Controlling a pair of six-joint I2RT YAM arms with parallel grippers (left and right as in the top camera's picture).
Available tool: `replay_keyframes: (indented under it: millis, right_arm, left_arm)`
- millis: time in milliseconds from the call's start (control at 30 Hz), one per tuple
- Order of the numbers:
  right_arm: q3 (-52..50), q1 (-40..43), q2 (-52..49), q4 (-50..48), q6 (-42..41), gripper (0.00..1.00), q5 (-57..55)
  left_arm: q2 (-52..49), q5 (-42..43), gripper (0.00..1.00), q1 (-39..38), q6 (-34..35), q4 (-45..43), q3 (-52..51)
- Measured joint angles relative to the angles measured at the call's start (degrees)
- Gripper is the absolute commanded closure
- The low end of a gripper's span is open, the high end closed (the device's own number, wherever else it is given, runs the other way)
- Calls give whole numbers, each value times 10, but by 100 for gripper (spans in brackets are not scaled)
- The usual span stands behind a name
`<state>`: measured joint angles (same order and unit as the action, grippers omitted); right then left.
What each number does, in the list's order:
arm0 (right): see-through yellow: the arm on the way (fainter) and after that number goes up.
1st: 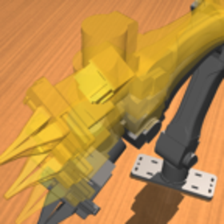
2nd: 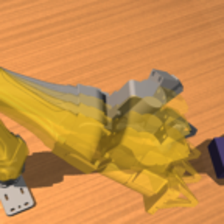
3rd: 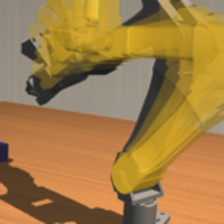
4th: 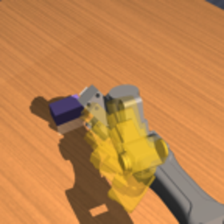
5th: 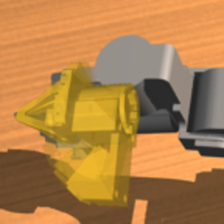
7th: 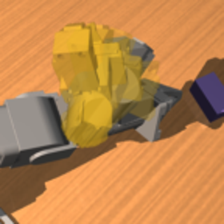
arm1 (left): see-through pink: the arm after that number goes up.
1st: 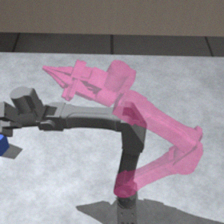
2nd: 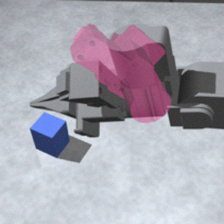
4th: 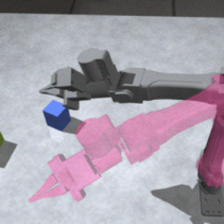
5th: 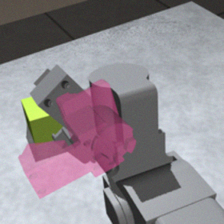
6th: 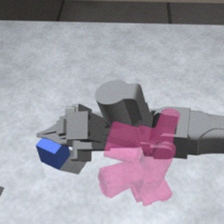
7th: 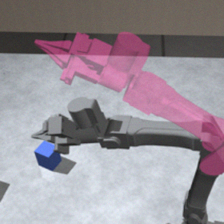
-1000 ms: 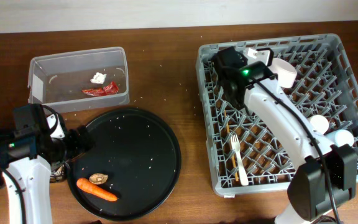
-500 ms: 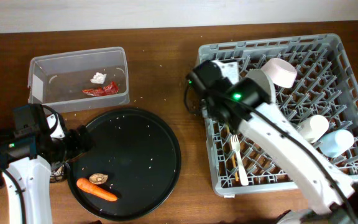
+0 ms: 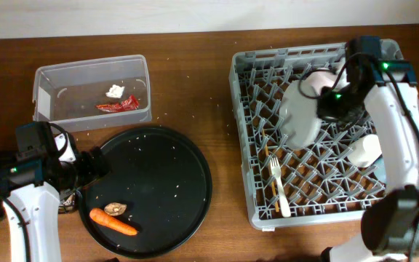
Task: Sort waste into correct bins and load items into the dishwasher rack
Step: 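Stand the white plate upright in the rack's left side, release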
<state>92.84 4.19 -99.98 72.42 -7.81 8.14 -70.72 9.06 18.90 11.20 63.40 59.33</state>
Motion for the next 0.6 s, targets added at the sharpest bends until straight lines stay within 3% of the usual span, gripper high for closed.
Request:
replay_keyframes:
  millis: [67, 167, 267, 433, 533, 600]
  right_arm:
    - [-1, 0, -19, 8, 110, 87, 151]
    - [0, 0, -19, 7, 168, 85, 229]
    - [0, 0, -19, 9, 169, 82, 220]
    - [0, 0, 0, 32, 114, 81, 113]
    - [7, -18, 82, 50, 115, 79, 121]
    - [19, -77, 127, 61, 130, 79, 133]
  left_arm:
    - [0, 0, 1, 0, 0, 0, 0]
    - [0, 0, 1, 0, 0, 0, 0]
    - [0, 0, 1, 0, 0, 0, 0]
    - [0, 0, 1, 0, 0, 0, 0]
    - [0, 0, 1, 0, 0, 0, 0]
    - [0, 0, 1, 0, 0, 0, 0]
